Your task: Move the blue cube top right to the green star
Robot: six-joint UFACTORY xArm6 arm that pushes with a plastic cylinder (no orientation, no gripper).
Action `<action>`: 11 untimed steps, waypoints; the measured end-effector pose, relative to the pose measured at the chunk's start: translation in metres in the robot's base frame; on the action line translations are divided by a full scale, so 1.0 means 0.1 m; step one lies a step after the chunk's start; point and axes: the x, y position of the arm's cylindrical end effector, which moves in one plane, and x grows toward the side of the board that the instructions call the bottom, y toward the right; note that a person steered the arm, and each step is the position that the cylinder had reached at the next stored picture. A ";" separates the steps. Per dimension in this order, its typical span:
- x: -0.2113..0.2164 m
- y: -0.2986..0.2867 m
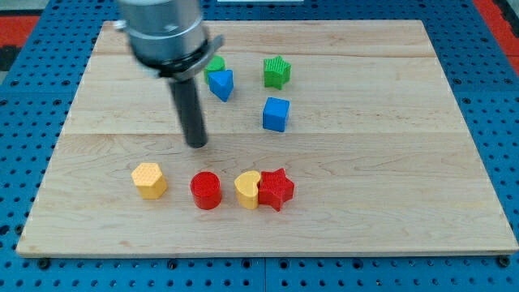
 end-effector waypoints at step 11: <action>-1.48 1.64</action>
